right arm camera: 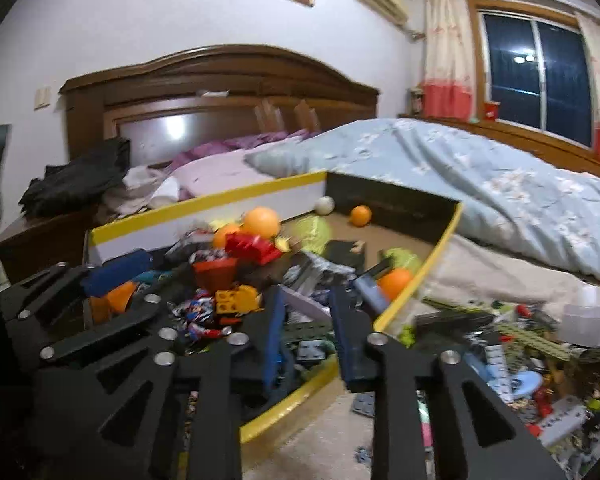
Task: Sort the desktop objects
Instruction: 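Open both tools above the yellow box to drop the pieces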
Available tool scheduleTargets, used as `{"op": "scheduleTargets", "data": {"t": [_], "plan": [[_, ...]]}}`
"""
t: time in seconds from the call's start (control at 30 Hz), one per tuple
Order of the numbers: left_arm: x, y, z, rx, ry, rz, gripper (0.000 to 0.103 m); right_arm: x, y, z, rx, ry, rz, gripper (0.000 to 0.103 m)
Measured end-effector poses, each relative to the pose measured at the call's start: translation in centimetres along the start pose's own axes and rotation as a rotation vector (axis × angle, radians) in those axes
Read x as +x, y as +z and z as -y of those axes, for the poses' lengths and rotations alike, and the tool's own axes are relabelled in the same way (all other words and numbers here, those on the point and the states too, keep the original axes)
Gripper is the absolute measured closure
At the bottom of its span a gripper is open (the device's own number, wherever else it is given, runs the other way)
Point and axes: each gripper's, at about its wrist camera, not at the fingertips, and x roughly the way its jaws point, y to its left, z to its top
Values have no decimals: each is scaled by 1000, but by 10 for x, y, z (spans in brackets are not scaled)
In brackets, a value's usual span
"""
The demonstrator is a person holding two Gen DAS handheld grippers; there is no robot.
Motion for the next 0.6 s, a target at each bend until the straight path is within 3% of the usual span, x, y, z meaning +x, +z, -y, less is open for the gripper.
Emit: {"op": "scheduleTargets", "data": {"t": [0.07, 0.1, 0.13, 0.17, 0.3, 0.4, 0.5, 0.6], "plan": [[-11, 1, 2, -31, 0, 7, 64, -13, 2, 5, 17, -71, 16, 60], [-15, 1, 2, -41, -13, 0, 64, -20, 2, 9, 25, -116, 15, 49], [-18, 1, 4, -47, -52, -14, 64, -28, 1, 12, 32, -157, 16, 43], [-23, 0, 7, -46, -115, -30, 64, -40, -4, 17, 38, -192, 27, 41], [-43, -2, 30, 19, -230, -11, 62, -84, -25, 37, 58, -256, 88, 25], [-60, -8, 50, 65, -344, 0, 50, -112, -38, 60, 113, -300, 107, 25], [-71, -16, 69, 97, -456, 1, 49, -135, -49, 83, 140, -342, 126, 25], [-77, -27, 88, 119, -520, -15, 49, -150, -57, 102, 126, -390, 131, 25]]}}
